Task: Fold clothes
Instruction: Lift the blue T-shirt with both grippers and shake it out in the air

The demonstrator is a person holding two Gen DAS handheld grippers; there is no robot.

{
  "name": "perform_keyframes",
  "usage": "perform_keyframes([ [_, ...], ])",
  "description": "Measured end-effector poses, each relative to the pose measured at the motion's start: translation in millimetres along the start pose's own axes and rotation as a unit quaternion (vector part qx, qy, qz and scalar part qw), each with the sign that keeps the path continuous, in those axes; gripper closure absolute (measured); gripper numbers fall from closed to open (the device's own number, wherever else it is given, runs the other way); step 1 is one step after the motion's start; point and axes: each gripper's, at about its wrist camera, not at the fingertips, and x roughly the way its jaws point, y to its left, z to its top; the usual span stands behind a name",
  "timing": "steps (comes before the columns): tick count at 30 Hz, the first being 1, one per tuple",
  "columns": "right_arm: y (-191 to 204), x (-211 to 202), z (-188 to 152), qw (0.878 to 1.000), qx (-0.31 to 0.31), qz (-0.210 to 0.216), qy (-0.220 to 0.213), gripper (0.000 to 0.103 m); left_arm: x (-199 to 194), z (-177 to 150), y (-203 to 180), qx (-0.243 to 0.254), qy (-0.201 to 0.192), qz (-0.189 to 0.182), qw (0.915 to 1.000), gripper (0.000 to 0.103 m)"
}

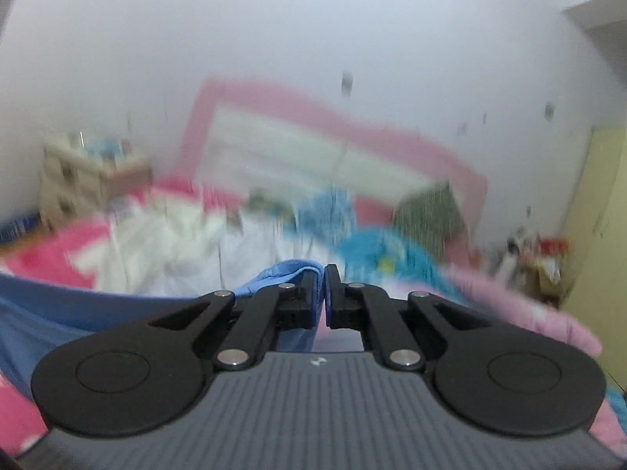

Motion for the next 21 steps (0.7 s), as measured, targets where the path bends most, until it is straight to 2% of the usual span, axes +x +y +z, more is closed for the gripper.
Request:
perform_keyframes([
  [3,-27.6,-53.4,29.5,0.997,0.011,0.015,-0.070,0.101,-52.3,37.2,-28.7,0.026,-0.079,0.007,0.9966,0.101],
  [6,-52.4,-108.7,50.9,0.991,0.021,0.032,-0.129,0.101,-106.8,67.3,-58.8,0.064,-0.145,0.015,0.9872,0.100],
  [10,-84.4,-172.1,69.8,0.981,0.047,0.057,-0.179,0.101,-168.9,98.4,-91.0,0.097,-0.209,0.020,0.9729,0.100],
  [13,-104.0,-212.5,76.9,0.976,0.059,0.072,-0.197,0.101,-202.3,114.4,-110.6,0.115,-0.234,0.020,0.9652,0.100],
  [17,-122.3,-246.2,77.7,0.972,0.073,0.099,-0.202,0.101,-229.9,121.9,-129.4,0.146,-0.259,0.024,0.9543,0.100],
  [21,-132.4,-261.2,71.3,0.970,0.089,0.123,-0.191,0.101,-233.2,124.0,-137.8,0.149,-0.254,0.021,0.9553,0.100],
])
